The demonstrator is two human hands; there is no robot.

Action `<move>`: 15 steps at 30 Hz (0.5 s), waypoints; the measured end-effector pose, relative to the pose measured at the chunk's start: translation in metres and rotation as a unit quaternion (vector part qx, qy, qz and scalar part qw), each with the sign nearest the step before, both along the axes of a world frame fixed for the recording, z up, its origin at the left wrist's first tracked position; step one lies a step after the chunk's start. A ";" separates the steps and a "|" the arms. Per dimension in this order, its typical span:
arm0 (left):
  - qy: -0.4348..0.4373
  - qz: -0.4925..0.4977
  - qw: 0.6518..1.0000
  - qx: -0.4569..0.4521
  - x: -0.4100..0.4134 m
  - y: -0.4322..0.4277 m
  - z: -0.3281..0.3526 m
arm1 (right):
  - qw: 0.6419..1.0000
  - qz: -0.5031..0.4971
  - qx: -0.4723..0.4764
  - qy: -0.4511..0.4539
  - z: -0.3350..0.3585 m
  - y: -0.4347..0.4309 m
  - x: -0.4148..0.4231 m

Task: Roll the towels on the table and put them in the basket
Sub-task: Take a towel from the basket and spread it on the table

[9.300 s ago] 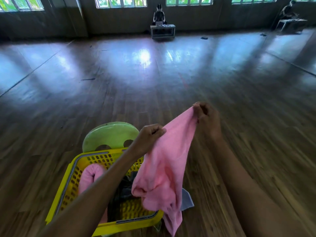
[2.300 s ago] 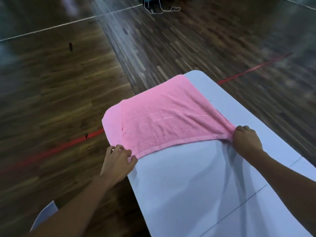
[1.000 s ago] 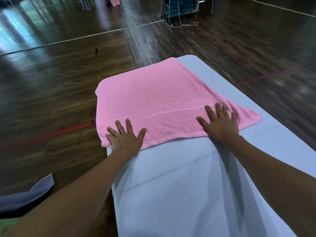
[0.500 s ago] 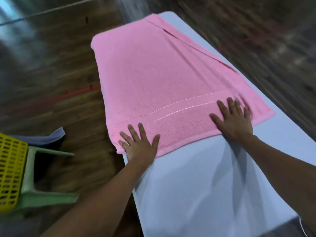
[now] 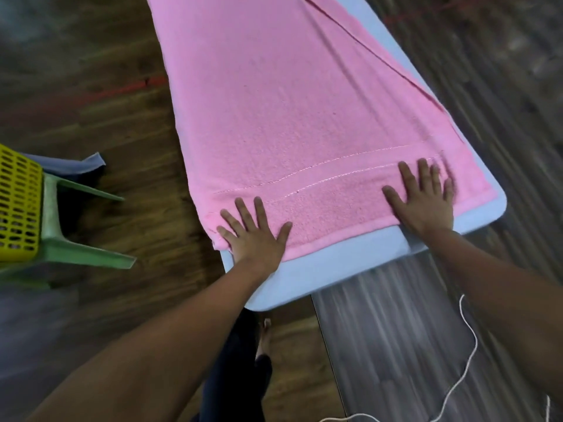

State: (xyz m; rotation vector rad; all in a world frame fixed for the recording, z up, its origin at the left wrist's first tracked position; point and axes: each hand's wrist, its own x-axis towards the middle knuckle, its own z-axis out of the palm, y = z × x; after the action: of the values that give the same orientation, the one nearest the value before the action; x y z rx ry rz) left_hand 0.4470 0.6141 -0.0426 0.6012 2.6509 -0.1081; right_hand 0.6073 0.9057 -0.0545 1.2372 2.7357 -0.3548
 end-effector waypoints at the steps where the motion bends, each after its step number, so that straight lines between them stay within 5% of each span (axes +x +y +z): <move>1: -0.003 0.003 1.000 0.007 0.007 -0.003 0.000 | 1.000 0.002 0.001 0.000 0.000 -0.002 0.005; 10: -0.023 0.010 1.000 -0.005 0.010 -0.001 0.014 | 0.999 0.015 -0.043 -0.026 0.002 0.002 0.007; 15: 0.045 -0.015 0.996 0.071 0.025 0.036 0.042 | 0.994 0.039 -0.103 0.015 0.028 0.021 0.009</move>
State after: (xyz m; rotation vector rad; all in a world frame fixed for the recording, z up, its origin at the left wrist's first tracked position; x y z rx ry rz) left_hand 0.4719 0.6497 -0.0002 0.6962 2.7537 0.0454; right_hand 0.6164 0.9271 -0.0263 1.0781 2.6796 -0.6325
